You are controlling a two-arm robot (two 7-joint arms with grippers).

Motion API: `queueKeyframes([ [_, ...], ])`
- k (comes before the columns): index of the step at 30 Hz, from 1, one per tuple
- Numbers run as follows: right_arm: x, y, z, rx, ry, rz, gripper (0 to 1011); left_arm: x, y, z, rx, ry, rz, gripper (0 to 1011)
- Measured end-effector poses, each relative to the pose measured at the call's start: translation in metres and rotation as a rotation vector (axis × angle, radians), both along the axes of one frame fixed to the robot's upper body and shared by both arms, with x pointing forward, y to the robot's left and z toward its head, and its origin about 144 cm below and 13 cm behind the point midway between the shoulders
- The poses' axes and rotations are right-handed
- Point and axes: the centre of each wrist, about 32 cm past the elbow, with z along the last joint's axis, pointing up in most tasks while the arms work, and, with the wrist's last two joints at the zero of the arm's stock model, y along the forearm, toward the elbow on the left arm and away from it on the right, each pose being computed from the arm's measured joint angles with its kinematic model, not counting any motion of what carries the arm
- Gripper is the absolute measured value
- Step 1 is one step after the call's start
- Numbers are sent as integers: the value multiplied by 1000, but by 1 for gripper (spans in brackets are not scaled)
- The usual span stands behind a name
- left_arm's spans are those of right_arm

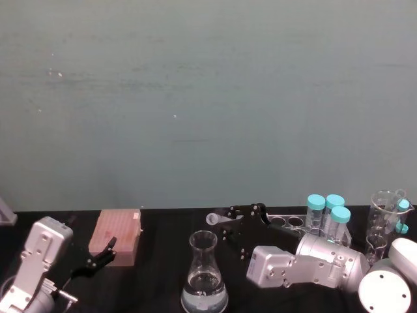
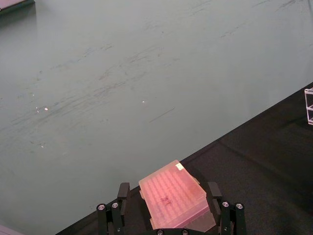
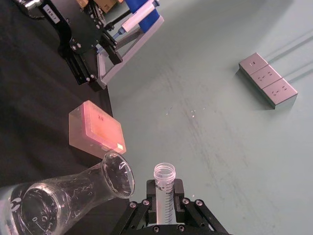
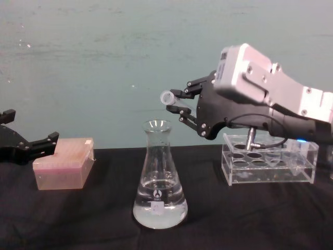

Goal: Pour the liquid from the test tube into the beaker using one hand.

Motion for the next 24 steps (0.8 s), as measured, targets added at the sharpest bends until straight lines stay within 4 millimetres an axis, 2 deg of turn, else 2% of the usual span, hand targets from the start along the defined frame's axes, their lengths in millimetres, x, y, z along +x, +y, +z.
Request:
queueKeyframes([
  [24,-4,2,-7,-77,-145,-8,195,0,0,0,0,0,0,1000],
])
